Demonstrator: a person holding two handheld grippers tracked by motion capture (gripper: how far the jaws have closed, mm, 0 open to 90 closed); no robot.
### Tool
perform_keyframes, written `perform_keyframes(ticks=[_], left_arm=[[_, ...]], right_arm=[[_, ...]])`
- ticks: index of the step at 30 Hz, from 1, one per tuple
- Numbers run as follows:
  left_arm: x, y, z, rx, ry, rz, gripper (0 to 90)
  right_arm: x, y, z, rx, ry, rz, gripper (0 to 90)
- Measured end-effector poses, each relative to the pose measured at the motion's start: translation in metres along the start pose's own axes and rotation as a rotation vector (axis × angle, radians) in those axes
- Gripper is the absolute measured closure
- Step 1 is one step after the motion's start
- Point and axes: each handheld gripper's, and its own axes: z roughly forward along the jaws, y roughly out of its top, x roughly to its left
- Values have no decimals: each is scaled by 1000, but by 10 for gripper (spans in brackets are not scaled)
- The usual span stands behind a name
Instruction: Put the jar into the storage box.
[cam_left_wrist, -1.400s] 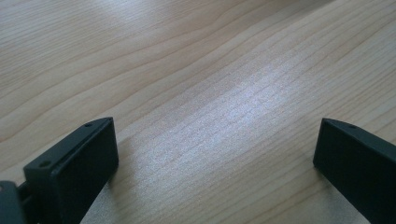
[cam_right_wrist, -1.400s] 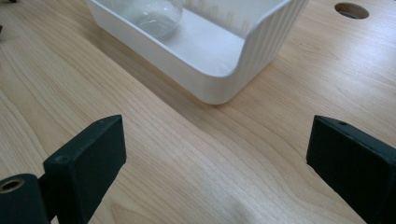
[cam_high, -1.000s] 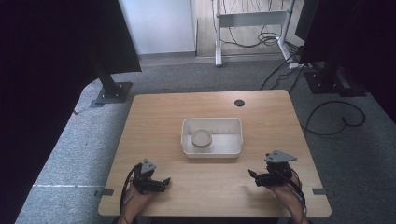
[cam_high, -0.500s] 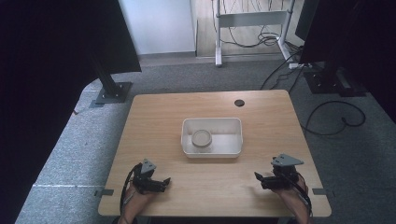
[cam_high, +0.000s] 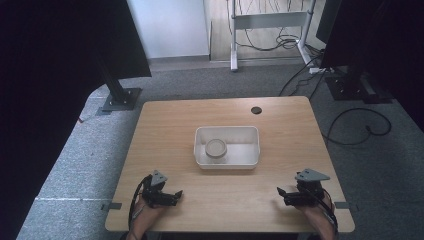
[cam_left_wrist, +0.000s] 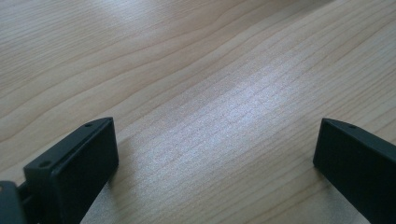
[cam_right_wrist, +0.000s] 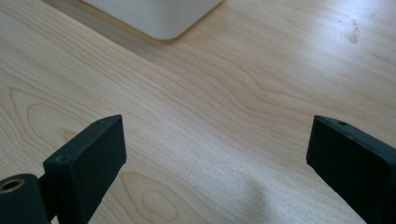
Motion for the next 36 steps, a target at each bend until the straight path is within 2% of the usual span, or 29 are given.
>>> perform_keyframes(ticks=[16,36], left_arm=[[0,0,0,0,0,0,0],[0,0,0,0,1,-1,0]], right_arm=[[-4,-17,0,40,-11,21,44],[-1,-33,4,107,-8,30,40]])
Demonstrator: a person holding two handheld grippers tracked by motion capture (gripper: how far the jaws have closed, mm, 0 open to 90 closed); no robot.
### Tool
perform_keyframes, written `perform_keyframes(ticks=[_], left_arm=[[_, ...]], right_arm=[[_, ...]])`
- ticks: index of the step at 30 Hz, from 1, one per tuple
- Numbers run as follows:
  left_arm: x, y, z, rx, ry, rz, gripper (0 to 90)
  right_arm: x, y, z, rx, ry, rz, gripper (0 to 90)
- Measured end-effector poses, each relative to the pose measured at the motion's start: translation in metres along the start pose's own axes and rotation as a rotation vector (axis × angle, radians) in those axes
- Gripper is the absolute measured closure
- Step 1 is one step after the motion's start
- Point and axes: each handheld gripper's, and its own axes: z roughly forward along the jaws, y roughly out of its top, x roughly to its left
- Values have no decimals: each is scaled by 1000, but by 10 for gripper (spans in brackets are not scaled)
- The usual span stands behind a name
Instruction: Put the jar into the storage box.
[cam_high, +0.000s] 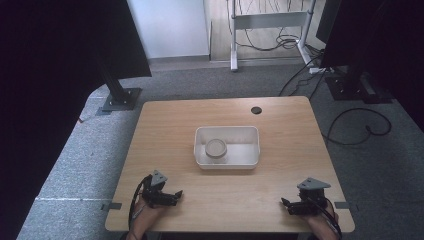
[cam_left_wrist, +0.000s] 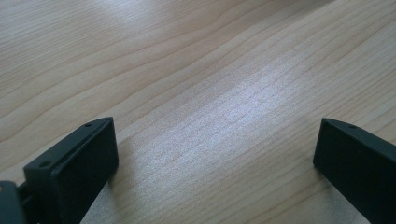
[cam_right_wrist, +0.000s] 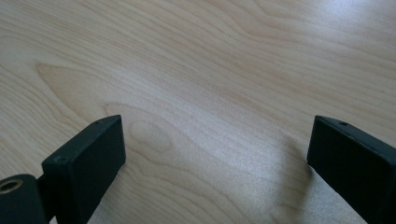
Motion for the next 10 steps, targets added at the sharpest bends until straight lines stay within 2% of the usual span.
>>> perform_keyframes(ticks=[10], left_arm=[[0,0,0,0,0,0,0]], right_arm=[[1,-3,0,-2,3,6,35]])
